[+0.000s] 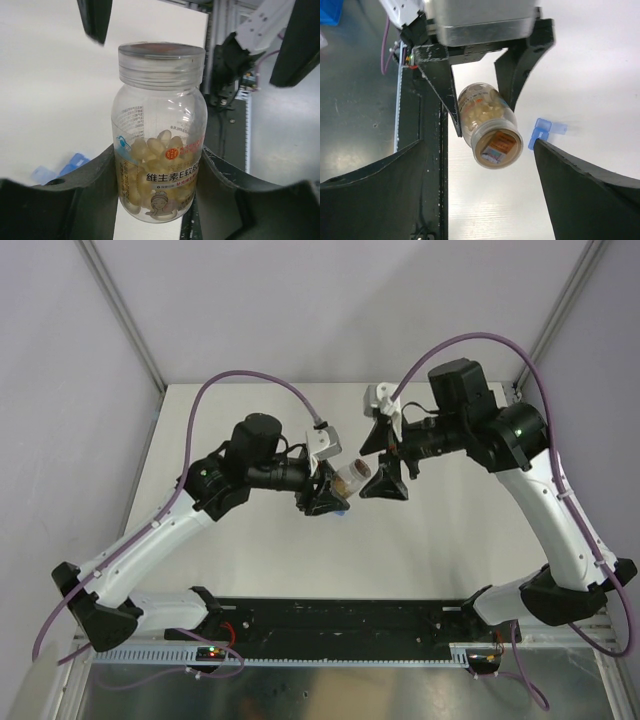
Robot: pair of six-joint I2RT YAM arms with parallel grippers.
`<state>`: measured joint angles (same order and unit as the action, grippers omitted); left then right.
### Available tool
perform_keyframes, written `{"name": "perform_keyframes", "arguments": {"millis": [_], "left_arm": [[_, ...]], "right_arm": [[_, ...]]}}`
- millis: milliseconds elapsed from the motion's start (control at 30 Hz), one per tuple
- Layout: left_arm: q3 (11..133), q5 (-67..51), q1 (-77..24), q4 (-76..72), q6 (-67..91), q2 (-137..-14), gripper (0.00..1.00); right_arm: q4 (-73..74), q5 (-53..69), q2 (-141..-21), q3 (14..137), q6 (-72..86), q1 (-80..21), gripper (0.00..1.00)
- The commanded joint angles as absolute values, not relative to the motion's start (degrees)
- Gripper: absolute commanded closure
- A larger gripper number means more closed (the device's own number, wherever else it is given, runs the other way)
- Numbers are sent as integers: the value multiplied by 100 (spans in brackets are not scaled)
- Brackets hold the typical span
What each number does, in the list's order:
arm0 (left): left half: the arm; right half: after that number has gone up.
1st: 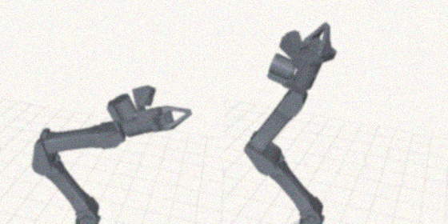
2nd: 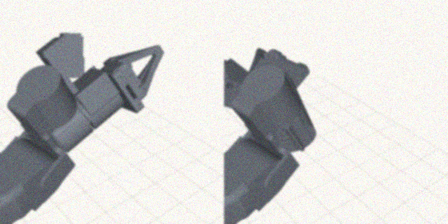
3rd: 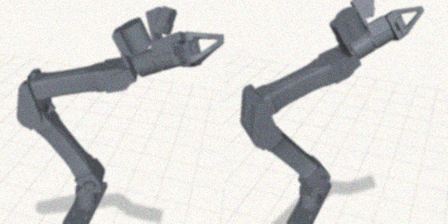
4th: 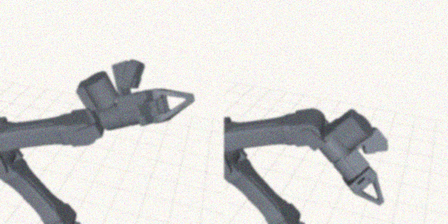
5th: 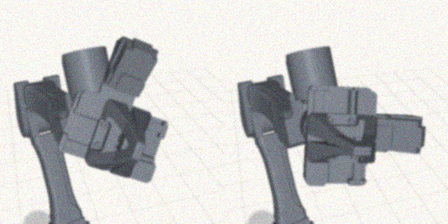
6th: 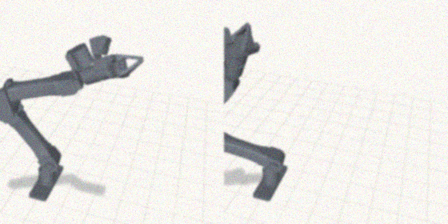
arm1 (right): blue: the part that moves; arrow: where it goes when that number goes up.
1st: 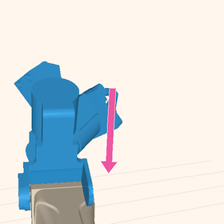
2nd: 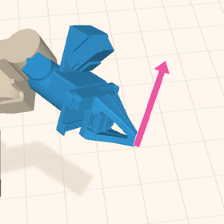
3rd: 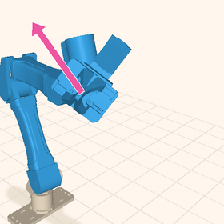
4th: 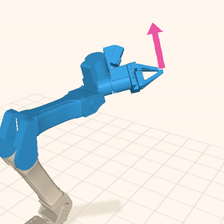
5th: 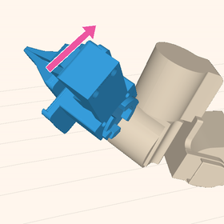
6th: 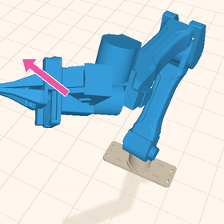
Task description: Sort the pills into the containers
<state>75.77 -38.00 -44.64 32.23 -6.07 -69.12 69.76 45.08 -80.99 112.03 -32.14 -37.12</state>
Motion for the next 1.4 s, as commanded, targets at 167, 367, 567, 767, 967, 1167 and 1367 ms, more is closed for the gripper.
{"name": "perform_keyframes", "arguments": {"millis": [167,367,567,767,967,1167,1367], "left_arm": [[7757,-1899,-4740,3015,-1178,-6608,100],[7794,-788,-5041,3014,-1349,-6679,100],[7840,-190,-5167,2960,-1371,-6767,100],[7831,-22,-5185,2910,-1378,-6772,100],[7833,-22,-5194,2900,-1379,-6775,100],[7827,-67,-5194,2891,-1355,-6774,100],[7727,-788,-5140,2897,-1299,-6661,100]], "right_arm": [[5847,4910,-8296,11433,-1540,-2910,8],[5488,4985,-8645,11341,-859,-2790,9],[5302,5283,-8928,11167,-578,-2786,9],[5243,5484,-9008,10982,-560,-2781,19],[5197,5669,-9026,10781,-586,-2801,37],[5212,5796,-8988,10747,-697,-2813,60],[5459,5905,-8798,10809,-1254,-2815,84]]}}
